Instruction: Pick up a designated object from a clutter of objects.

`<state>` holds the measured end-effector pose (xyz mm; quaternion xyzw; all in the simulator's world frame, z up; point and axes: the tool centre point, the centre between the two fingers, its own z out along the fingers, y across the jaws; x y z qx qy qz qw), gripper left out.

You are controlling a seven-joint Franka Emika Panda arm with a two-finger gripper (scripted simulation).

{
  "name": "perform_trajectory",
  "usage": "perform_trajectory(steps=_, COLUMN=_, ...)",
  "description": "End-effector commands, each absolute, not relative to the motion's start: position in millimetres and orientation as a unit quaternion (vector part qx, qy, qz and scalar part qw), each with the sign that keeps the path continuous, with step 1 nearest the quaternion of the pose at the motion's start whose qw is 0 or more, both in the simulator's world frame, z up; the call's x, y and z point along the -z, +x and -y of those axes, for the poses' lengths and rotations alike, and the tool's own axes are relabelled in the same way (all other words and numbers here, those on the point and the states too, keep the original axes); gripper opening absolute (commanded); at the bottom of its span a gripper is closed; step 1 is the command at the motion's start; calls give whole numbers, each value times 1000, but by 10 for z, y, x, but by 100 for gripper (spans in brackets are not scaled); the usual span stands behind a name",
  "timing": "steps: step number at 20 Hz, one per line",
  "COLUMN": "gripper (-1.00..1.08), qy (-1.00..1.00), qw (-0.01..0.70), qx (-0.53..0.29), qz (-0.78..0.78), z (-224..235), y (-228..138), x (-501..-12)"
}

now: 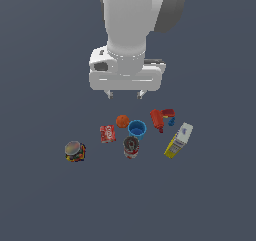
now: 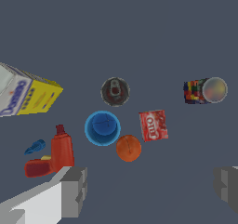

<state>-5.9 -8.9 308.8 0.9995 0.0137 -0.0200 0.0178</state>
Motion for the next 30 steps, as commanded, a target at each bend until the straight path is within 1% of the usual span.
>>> perform_trajectory(steps=1, gripper=100, qy=1000, qw=18, qx=20, qz=-14, z=89, y=-59, x=-3088)
perform_trajectory(steps=9, gripper=100, qy=998, qw=26, qx=38, qz=-44, z=1, y=-137, x=-3006)
perform_trajectory(steps=15, gripper=100, qy=998, qw=26, qx=37, qz=-41, z=-14, y=-127, x=-3000)
perform_trajectory(steps=23, gripper=100, qy=999, qw=28, qx=33, qz=-15, z=-173, y=-35, x=-2930)
perform_trajectory(steps=30, gripper=100, qy=999, qw=28, qx=26, qz=30, z=-449, y=104, x=-2807)
